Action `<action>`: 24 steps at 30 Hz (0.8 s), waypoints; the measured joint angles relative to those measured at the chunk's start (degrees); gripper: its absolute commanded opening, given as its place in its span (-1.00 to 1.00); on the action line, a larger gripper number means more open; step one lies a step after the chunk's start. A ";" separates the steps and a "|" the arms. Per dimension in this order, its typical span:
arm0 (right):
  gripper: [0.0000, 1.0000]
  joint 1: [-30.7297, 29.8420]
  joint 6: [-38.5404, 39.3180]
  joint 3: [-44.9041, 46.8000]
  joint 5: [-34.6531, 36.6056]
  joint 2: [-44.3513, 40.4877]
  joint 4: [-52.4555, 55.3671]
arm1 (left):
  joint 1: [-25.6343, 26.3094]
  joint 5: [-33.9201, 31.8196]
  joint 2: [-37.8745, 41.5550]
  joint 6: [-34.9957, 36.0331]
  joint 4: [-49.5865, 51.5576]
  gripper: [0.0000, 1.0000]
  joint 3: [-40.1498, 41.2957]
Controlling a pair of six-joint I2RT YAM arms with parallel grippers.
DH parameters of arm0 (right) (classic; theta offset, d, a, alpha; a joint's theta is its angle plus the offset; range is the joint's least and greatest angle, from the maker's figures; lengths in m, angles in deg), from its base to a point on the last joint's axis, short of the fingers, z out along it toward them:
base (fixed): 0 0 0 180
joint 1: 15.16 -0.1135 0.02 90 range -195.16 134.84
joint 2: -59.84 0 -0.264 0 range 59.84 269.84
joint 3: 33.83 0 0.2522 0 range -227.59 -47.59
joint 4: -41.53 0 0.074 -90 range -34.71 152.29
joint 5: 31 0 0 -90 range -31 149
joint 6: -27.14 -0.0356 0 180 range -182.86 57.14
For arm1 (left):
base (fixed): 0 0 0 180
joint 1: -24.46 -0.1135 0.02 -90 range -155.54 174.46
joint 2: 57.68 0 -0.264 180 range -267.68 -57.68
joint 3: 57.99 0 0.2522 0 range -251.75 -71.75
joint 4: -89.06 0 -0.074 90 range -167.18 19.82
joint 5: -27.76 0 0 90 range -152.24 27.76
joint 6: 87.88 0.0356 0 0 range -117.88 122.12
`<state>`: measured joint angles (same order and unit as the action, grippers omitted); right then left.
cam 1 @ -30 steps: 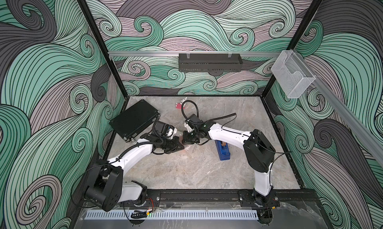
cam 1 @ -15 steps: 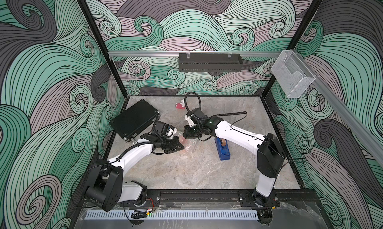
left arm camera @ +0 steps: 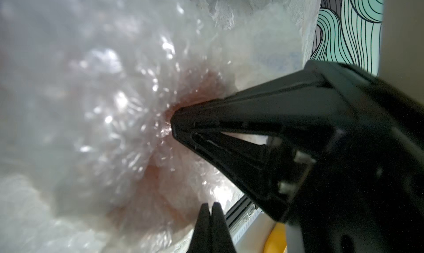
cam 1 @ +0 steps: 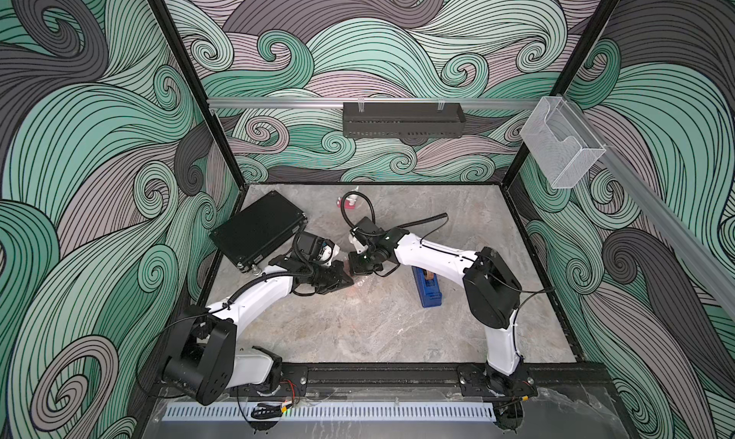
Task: Wrap mugs in bubble wrap
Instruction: Stick the tape on the bubble wrap.
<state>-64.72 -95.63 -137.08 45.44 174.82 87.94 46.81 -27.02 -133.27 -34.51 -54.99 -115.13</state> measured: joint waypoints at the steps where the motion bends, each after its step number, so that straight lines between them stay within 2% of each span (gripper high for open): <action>1: -1.00 -0.15 0.15 -0.07 0.37 -0.26 0.42 | 0.00 -0.04 0.00 0.00 -0.02 -0.93 0.00; 11: -1.00 -0.63 1.11 -0.31 3.32 -7.10 1.77 | 0.02 -0.11 0.04 0.00 0.00 -0.93 0.00; 18: -1.00 -0.70 1.05 -0.26 2.56 0.15 1.22 | 0.02 -0.46 0.20 0.00 0.02 -0.93 0.00; 24: -1.00 -0.85 1.01 -0.59 2.23 0.76 0.37 | 0.02 -3.34 2.16 0.00 1.40 -0.90 0.20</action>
<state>-65.58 -94.63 -137.67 47.67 175.59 88.31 46.83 -30.36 -131.11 -34.51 -53.59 -114.93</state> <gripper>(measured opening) 0.043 0.048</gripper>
